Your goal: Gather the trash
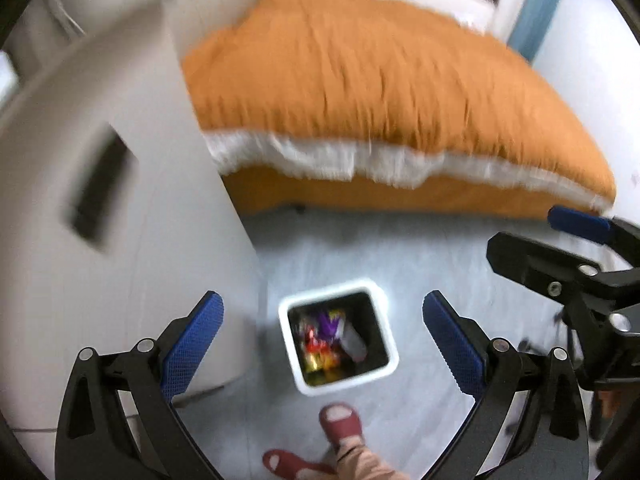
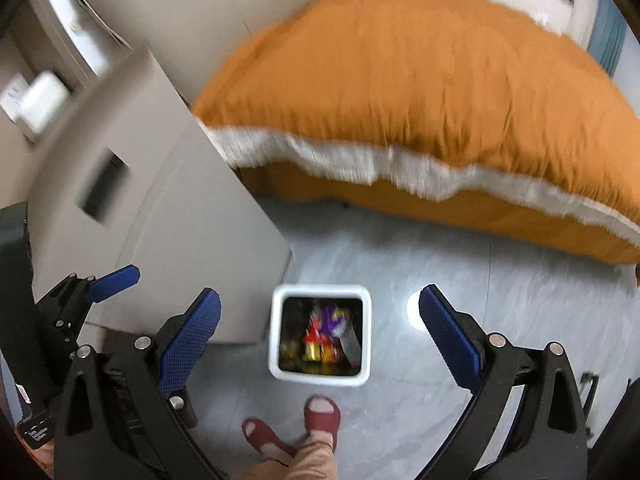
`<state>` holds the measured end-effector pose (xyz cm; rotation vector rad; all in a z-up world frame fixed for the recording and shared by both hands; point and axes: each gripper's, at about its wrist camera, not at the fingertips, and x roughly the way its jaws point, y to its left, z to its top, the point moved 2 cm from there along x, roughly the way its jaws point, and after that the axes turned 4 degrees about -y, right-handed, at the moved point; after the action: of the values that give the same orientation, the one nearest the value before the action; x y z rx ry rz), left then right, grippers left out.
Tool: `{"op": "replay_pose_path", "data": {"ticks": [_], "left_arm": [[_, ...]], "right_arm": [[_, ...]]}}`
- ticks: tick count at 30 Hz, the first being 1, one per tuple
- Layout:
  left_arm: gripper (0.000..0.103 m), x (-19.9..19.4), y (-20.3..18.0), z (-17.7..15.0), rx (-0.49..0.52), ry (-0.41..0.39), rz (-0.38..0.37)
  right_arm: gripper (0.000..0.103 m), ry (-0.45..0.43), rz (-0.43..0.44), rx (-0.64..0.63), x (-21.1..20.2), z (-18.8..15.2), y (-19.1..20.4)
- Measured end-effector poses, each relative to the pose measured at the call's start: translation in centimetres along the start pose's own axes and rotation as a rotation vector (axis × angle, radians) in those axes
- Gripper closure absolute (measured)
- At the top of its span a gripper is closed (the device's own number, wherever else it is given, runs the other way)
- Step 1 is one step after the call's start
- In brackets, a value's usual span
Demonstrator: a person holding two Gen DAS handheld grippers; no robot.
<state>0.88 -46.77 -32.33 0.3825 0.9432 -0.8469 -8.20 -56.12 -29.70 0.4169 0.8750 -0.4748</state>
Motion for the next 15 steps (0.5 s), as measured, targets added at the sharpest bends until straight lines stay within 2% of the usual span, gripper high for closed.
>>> {"op": "replay_pose_path", "data": {"ticks": [3,7,15], "left_arm": [[0.005,-5.6,1.1,2.2,-0.028,-0.097,0.034],[0.005,-11.8,3.3,4.5,-0.061,-0.211,0.126],[0.005,-22.0,9.9,5.6,-0.176,-0.37,0.31]], "right_arm": [[0.004,-0.107,0.009,-0.051,-4.4,2.6,2.3],[0.004,-0.232,0.027,-0.136,-9.1,5.4,5.5],[0.004,-0.336,0.199,-0.223,-14.4,9.9,12.6]]}}
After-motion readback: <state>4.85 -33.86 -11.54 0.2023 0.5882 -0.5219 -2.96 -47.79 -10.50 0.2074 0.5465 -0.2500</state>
